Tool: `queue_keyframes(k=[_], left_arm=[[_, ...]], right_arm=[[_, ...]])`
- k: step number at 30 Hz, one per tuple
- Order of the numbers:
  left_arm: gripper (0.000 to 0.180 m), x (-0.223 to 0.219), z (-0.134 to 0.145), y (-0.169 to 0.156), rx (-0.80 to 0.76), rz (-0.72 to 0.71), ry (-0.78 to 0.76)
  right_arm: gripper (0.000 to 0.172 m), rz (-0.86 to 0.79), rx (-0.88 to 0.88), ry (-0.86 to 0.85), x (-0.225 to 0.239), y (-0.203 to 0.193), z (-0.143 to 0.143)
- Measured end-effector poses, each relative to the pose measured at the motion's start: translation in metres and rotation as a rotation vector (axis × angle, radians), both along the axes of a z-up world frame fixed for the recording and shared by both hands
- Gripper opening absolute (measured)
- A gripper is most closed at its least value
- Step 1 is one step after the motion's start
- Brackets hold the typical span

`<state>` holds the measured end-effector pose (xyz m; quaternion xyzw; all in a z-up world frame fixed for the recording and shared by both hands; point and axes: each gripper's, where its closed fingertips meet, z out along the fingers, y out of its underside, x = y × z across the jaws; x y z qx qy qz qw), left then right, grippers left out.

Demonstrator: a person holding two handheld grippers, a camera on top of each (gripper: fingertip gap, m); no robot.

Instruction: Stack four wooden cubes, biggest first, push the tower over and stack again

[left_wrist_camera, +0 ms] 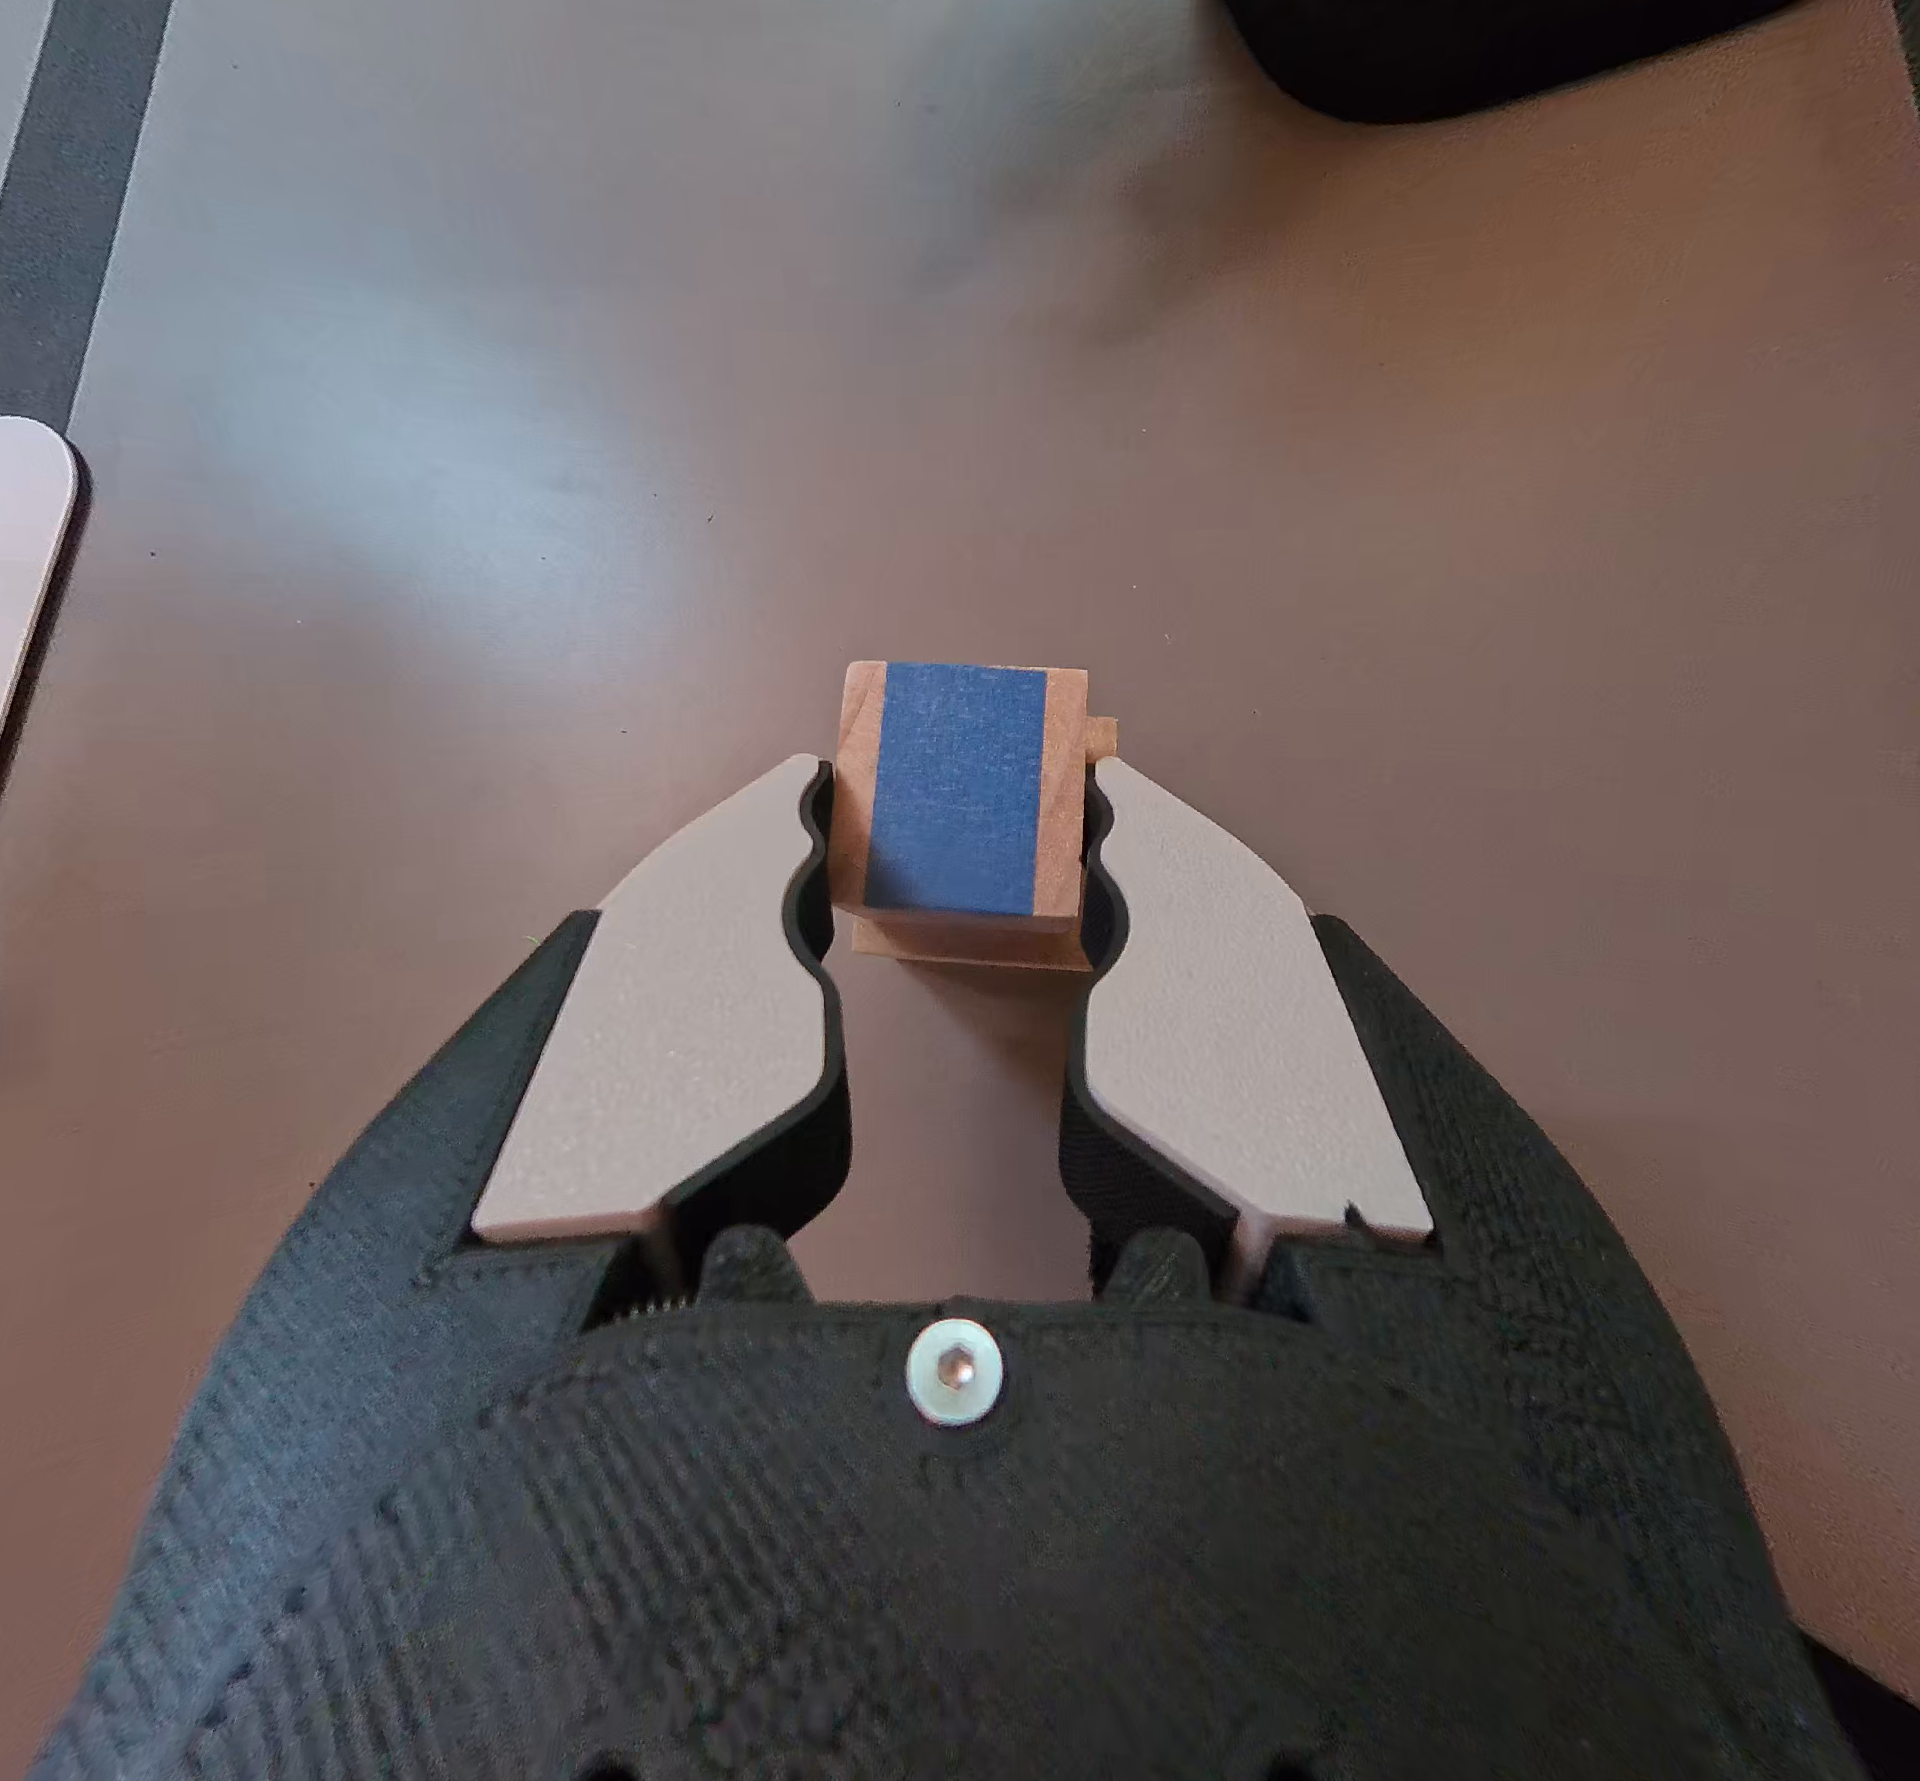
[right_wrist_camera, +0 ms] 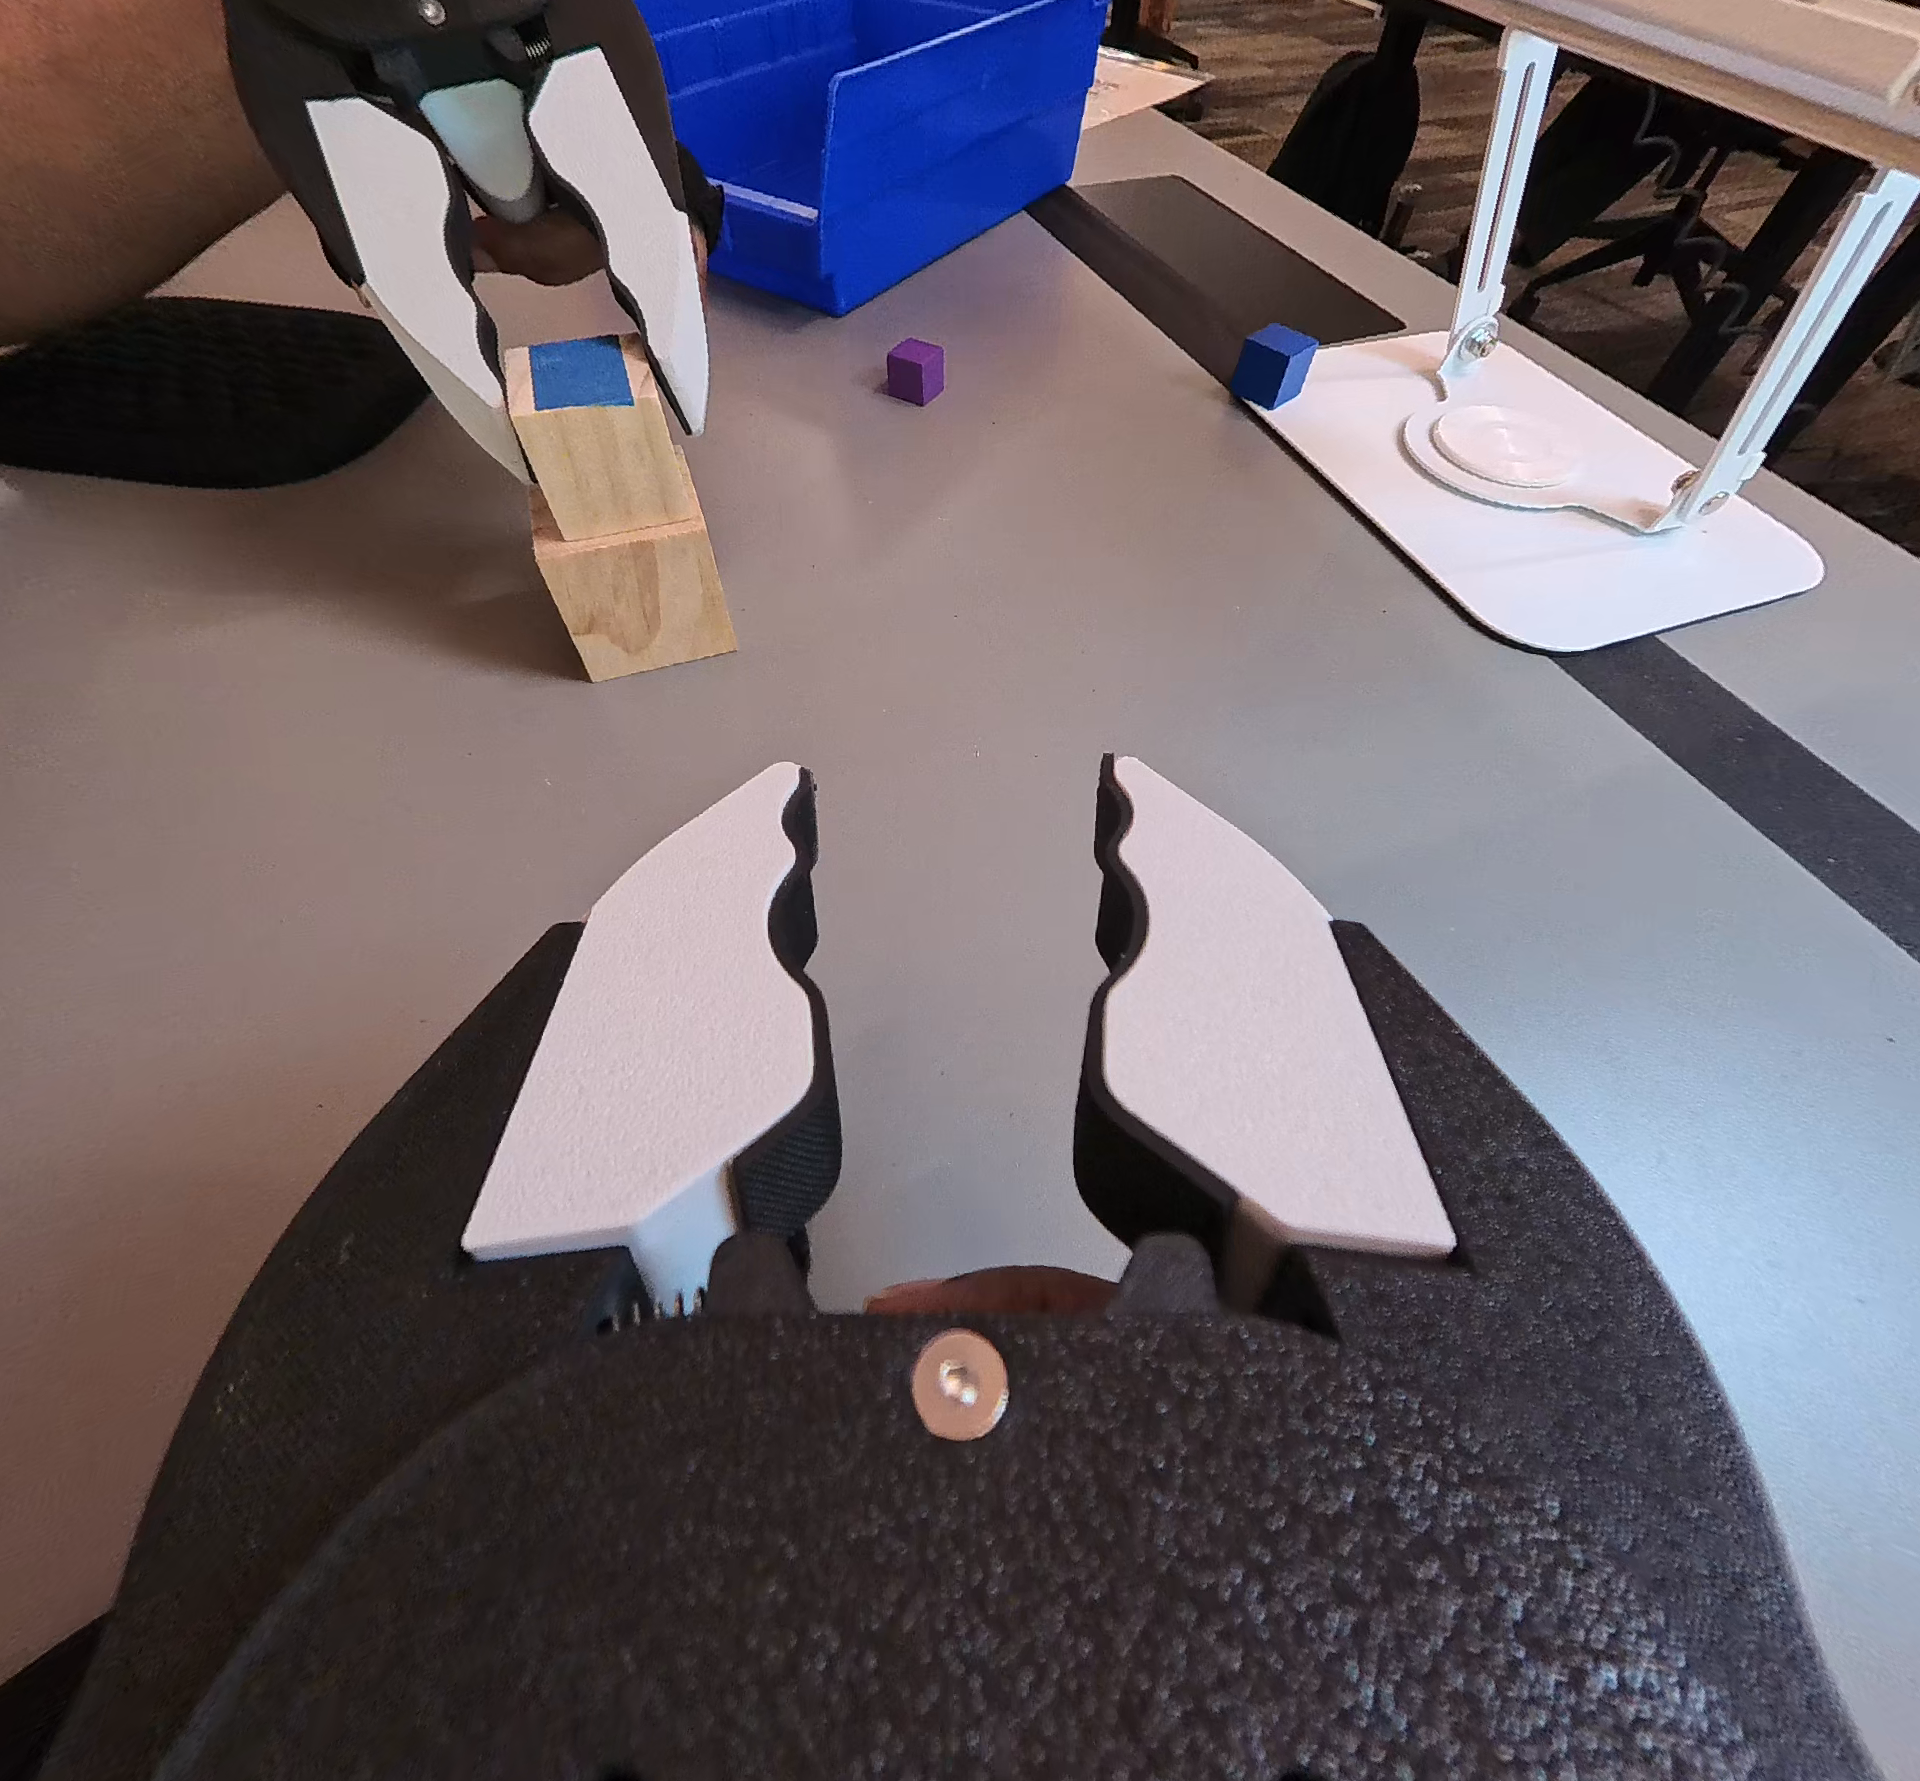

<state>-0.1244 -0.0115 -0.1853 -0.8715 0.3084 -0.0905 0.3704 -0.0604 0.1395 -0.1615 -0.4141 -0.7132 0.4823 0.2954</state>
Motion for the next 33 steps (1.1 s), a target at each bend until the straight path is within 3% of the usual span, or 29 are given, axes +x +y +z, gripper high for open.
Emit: queue_keyframes(k=[15, 19, 26, 33], left_arm=[[0.045, 0.002, 0.000, -0.001, -0.001, -0.003, -0.002], [0.053, 0.002, 0.000, -0.002, 0.003, -0.012, 0.000], [0.061, -0.007, 0.034, -0.004, 0.092, 0.013, -0.101], [0.057, -0.078, 0.074, 0.009, 0.192, 0.260, -0.040]], right_arm=[[0.051, 0.002, 0.000, -0.009, -0.001, 0.000, -0.003], [0.051, 0.002, -0.002, -0.008, 0.000, 0.000, -0.002], [0.051, 0.002, -0.004, -0.006, 0.000, 0.000, -0.002], [0.051, 0.003, -0.006, -0.008, 0.000, 0.000, -0.002]])
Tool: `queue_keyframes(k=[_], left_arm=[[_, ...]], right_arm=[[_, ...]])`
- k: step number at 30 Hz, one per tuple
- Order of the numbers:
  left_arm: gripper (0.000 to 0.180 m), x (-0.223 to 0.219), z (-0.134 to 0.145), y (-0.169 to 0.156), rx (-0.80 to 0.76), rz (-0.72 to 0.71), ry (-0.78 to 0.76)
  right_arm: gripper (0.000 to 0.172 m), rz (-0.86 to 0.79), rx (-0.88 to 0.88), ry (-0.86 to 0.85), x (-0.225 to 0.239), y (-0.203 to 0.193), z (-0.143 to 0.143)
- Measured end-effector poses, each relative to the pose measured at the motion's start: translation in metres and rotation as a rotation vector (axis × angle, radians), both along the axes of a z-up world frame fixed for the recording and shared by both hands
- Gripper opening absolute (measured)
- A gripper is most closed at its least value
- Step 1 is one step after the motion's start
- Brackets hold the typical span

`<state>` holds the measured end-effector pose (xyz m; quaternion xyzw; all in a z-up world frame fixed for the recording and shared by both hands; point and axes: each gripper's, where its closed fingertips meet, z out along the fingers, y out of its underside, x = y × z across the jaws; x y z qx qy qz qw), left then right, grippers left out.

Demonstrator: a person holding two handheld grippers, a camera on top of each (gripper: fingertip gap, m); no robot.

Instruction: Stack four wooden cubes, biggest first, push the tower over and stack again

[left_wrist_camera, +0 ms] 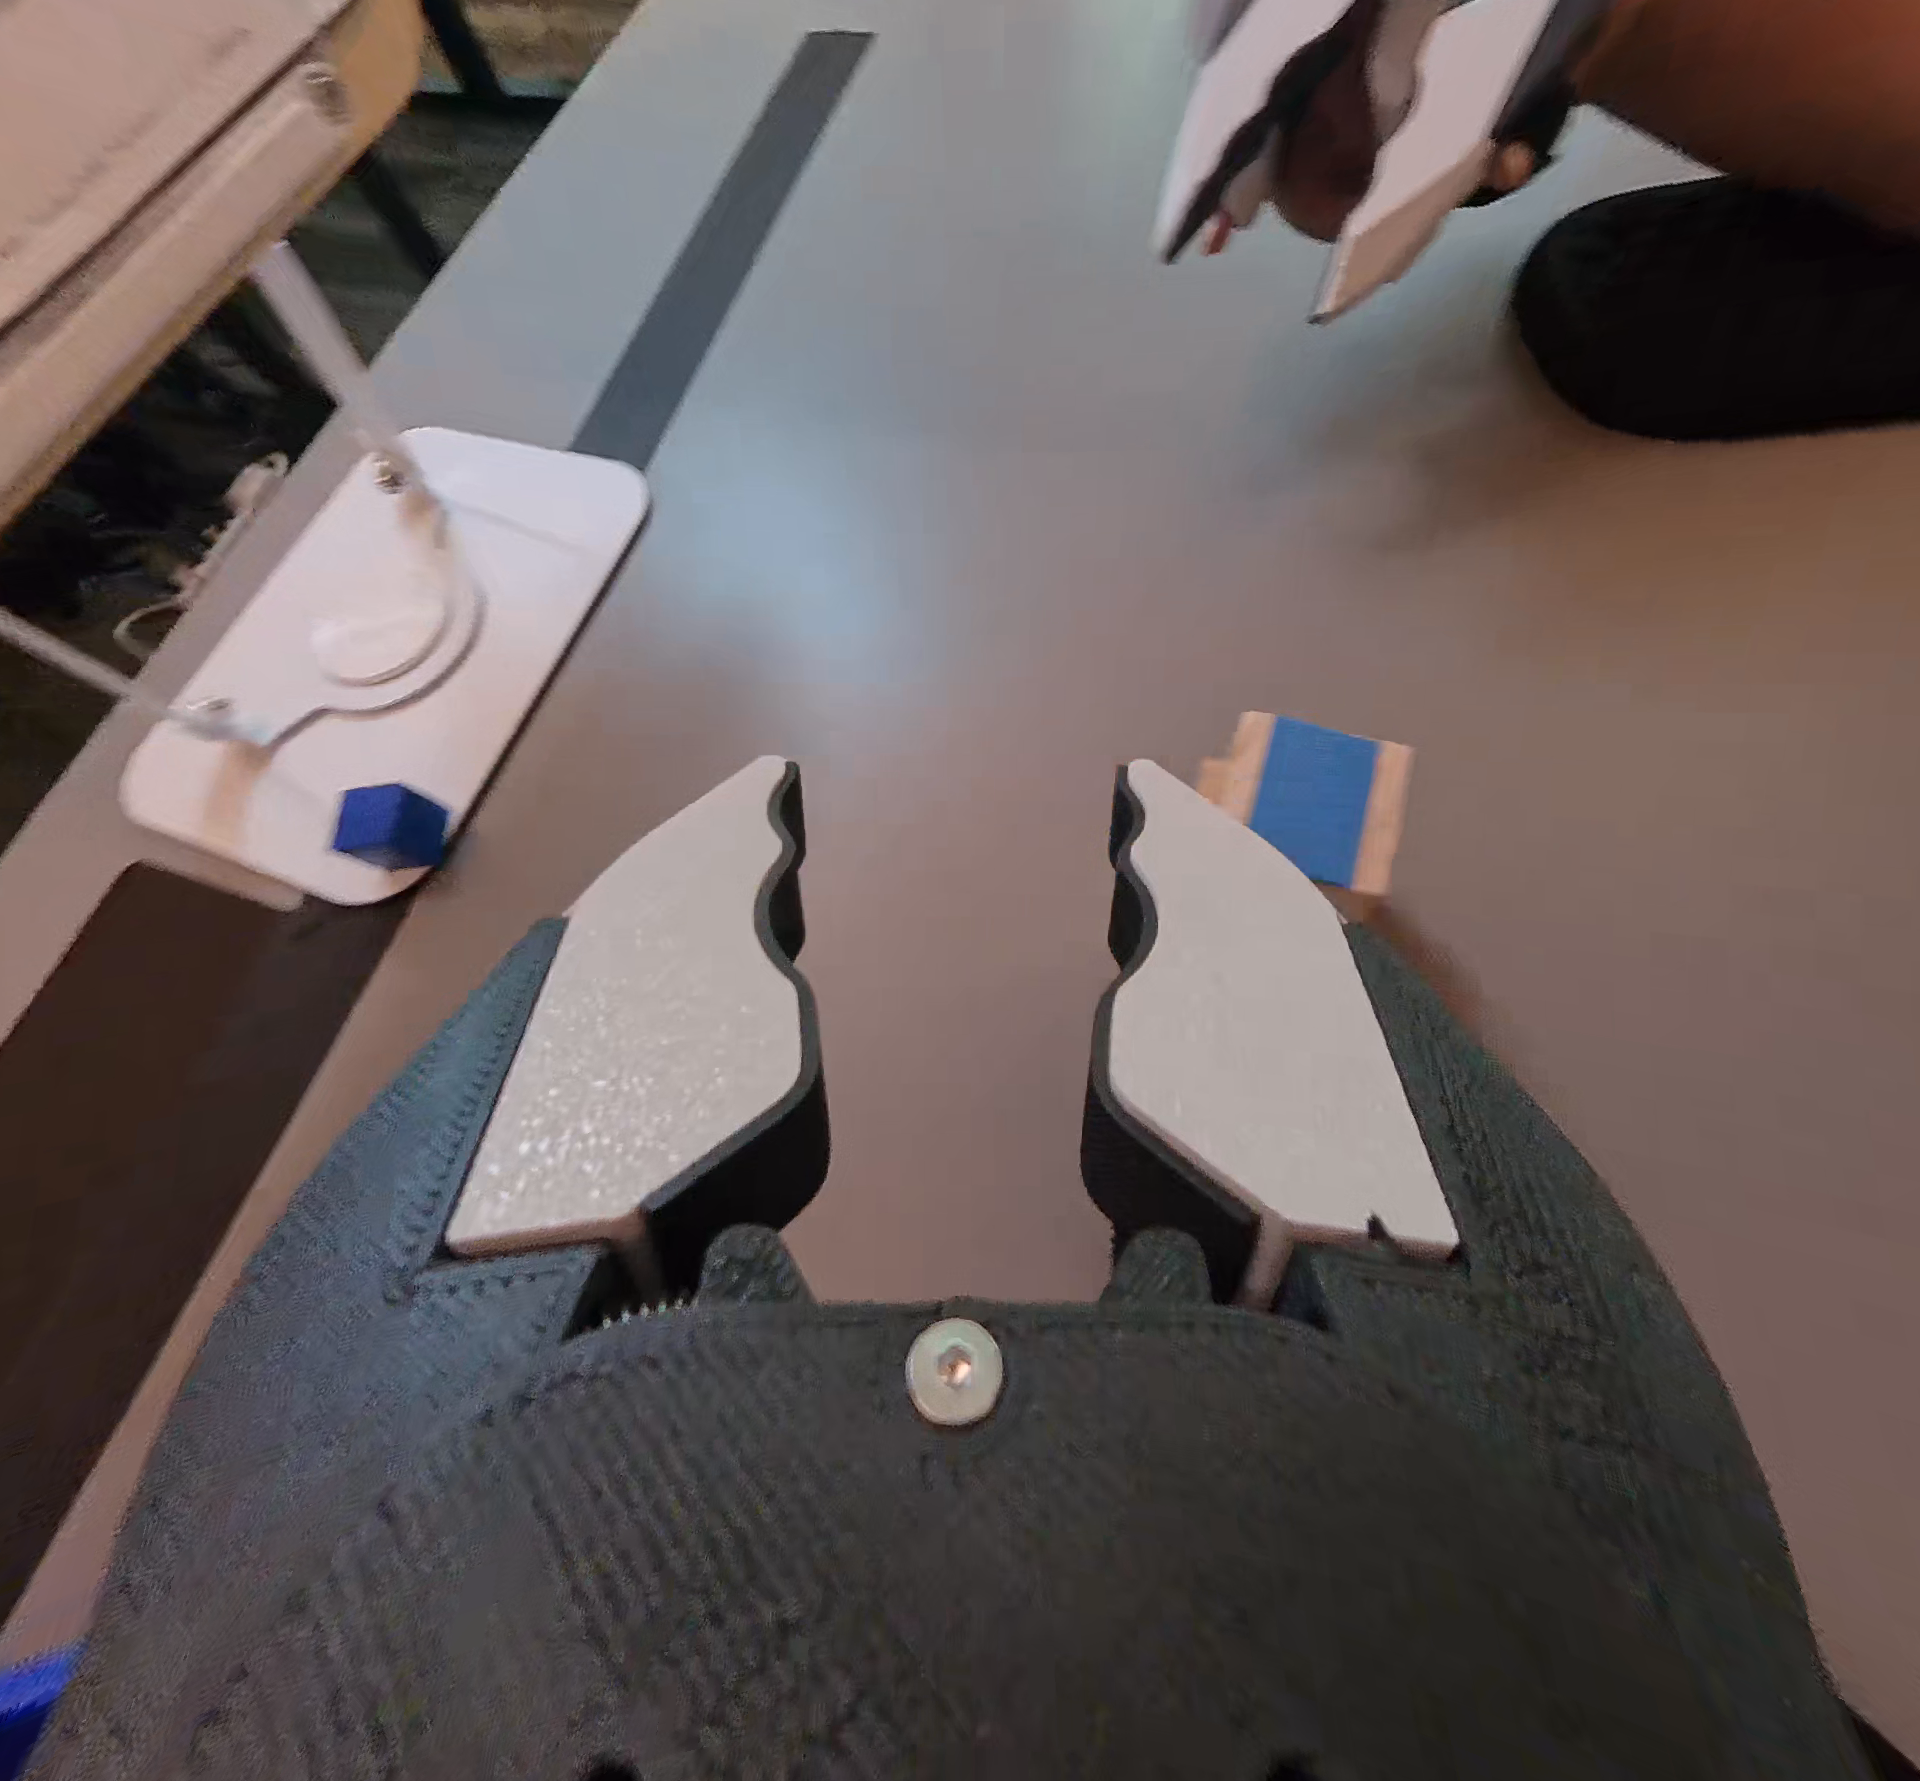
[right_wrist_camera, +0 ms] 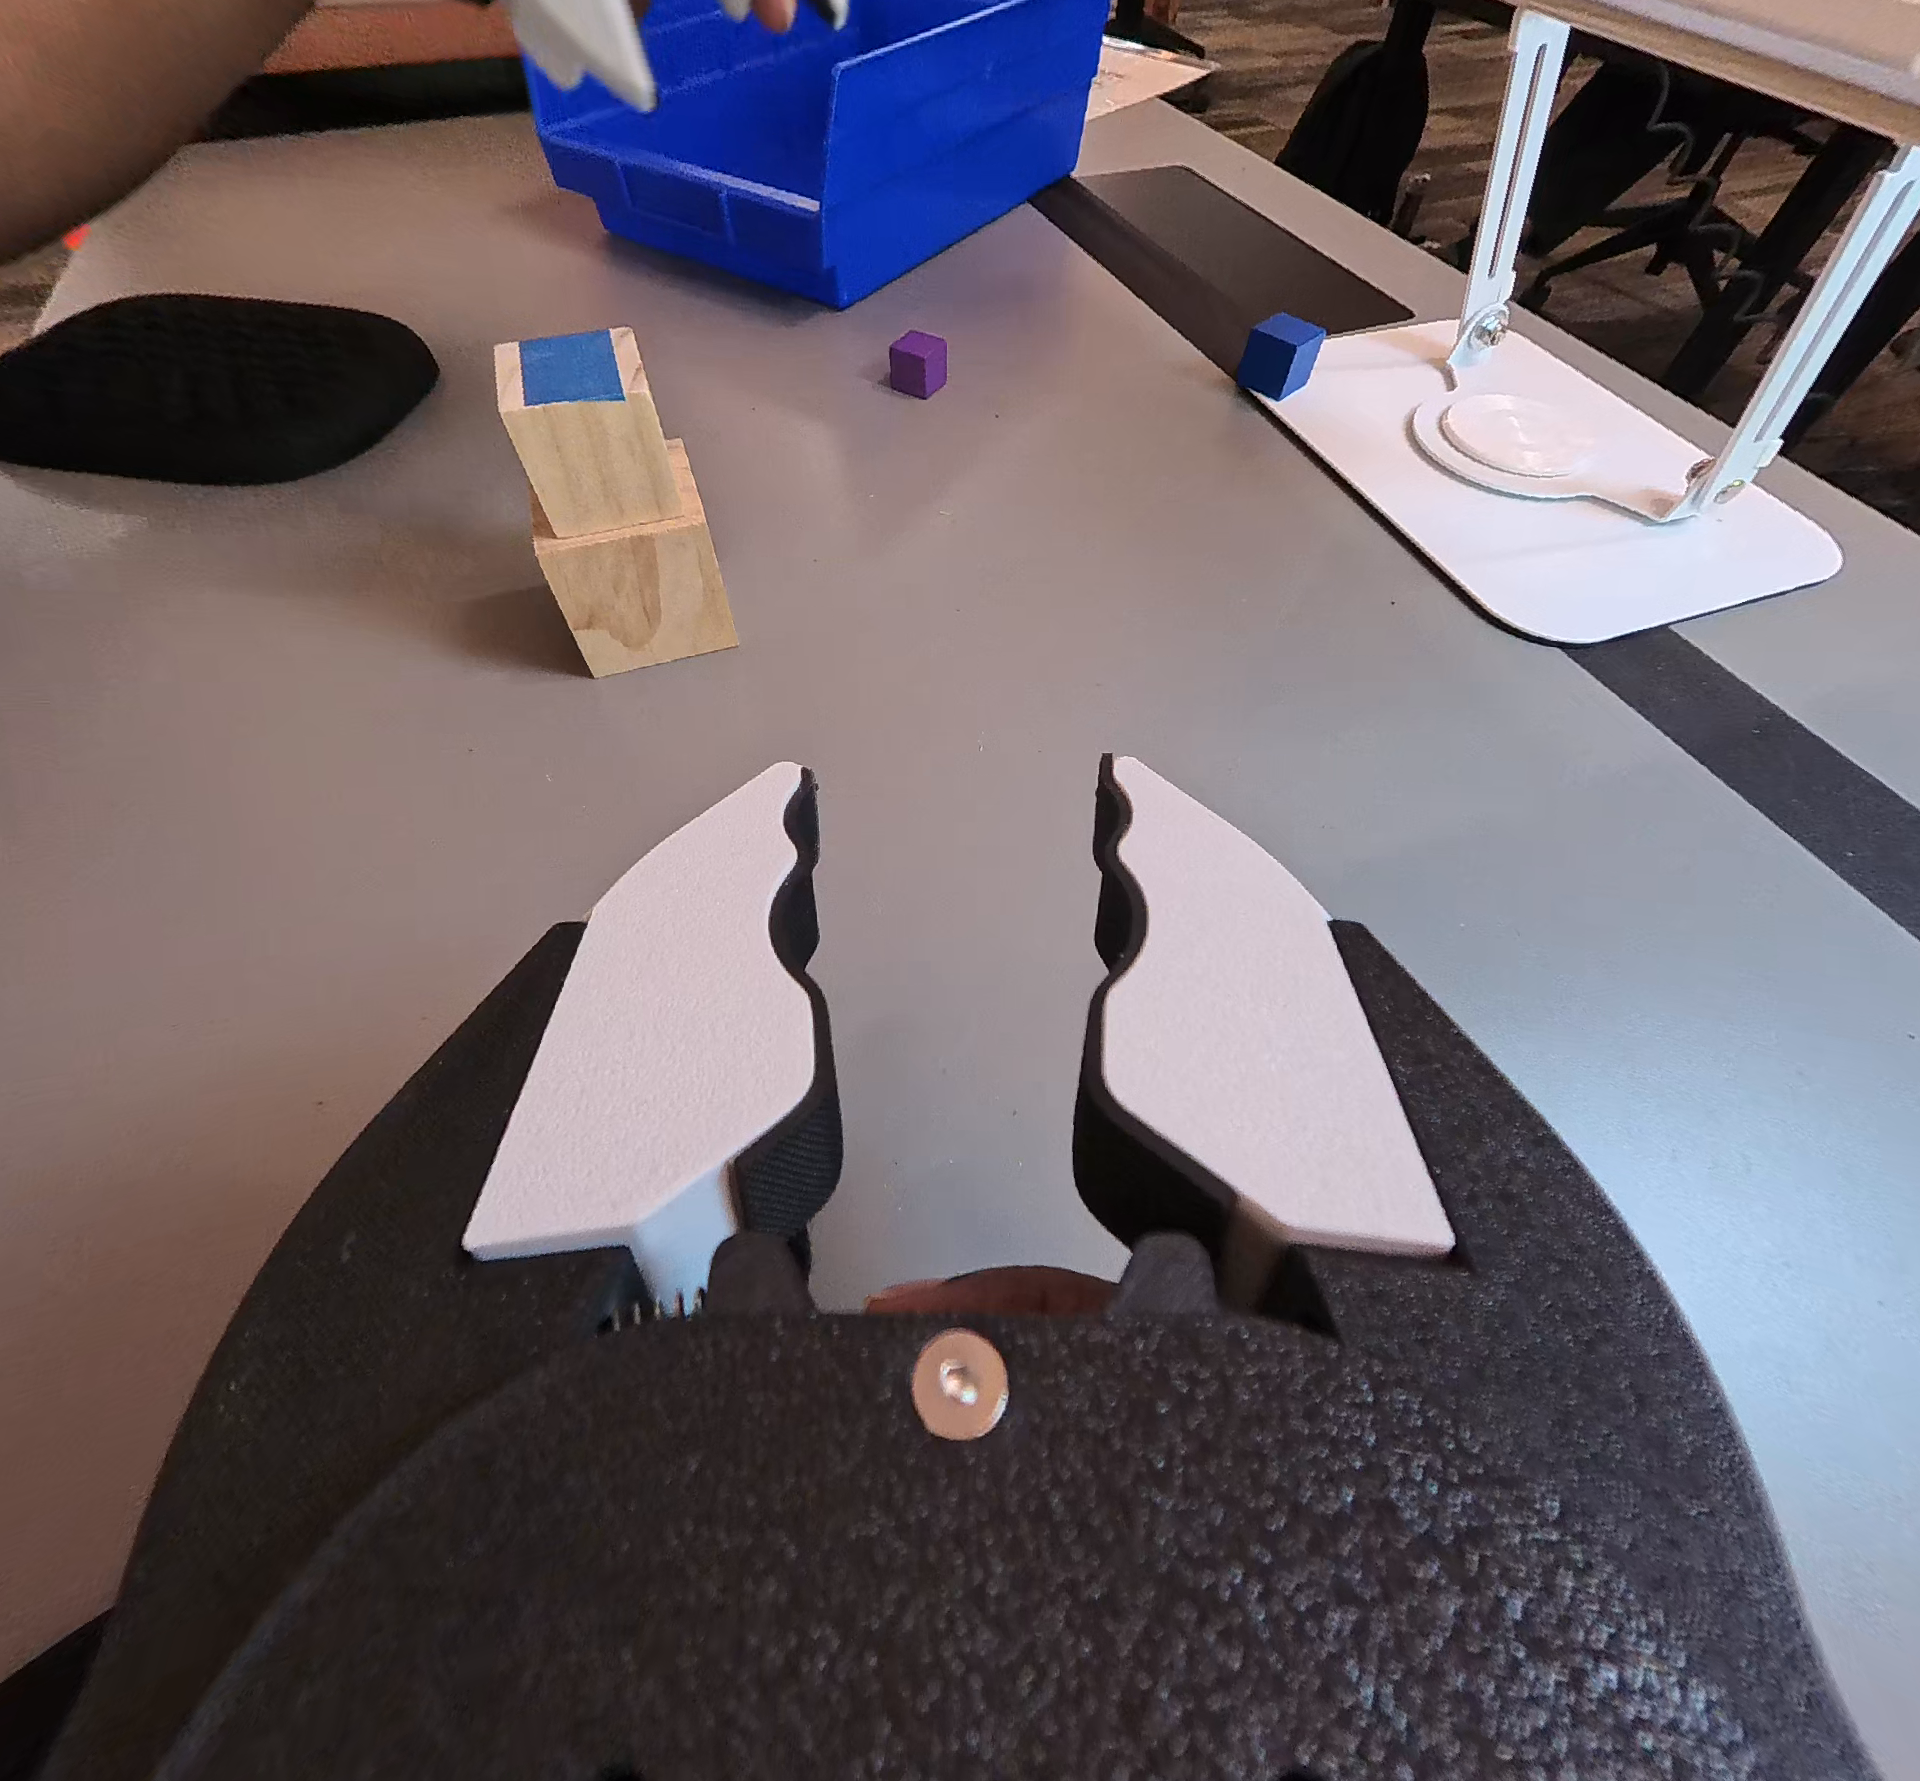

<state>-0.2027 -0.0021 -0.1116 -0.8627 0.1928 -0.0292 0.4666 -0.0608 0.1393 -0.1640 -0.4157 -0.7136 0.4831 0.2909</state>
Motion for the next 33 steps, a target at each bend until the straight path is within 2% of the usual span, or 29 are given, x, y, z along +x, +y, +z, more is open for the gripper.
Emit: queue_keyframes(k=[4, 10, 13, 17, 19, 22, 27, 30, 33], left_arm=[[0.058, -0.053, 0.002, 0.003, -0.091, 0.125, 0.085], [0.057, -0.120, -0.033, 0.000, -0.367, 0.221, 0.209], [0.057, -0.124, -0.060, -0.006, -0.548, 0.190, 0.210], [0.057, -0.119, -0.082, 0.001, -0.644, 0.143, 0.280], [0.054, -0.119, -0.086, 0.016, -0.630, 0.157, 0.308], [0.055, -0.126, -0.088, 0.049, -0.543, 0.254, 0.266], [0.060, -0.158, -0.092, 0.105, -0.280, 0.550, 0.061], [0.063, -0.179, -0.105, 0.118, -0.189, 0.696, -0.022], [0.065, -0.194, -0.119, 0.125, -0.134, 0.771, -0.066]], right_arm=[[0.051, 0.002, 0.002, 0.000, 0.000, -0.001, 0.000], [0.051, 0.004, 0.003, 0.000, 0.000, -0.001, 0.000], [0.051, 0.003, 0.007, -0.003, 0.001, 0.000, -0.001], [0.051, -0.001, 0.006, 0.004, 0.001, 0.002, 0.001], [0.051, 0.000, 0.004, 0.004, 0.001, 0.002, 0.001], [0.051, 0.002, 0.012, -0.003, 0.002, 0.002, -0.001], [0.051, 0.002, 0.027, 0.006, 0.003, 0.003, 0.002], [0.051, -0.004, 0.025, 0.017, 0.005, 0.005, 0.006], [0.051, -0.008, 0.024, 0.022, 0.006, 0.007, 0.007]])
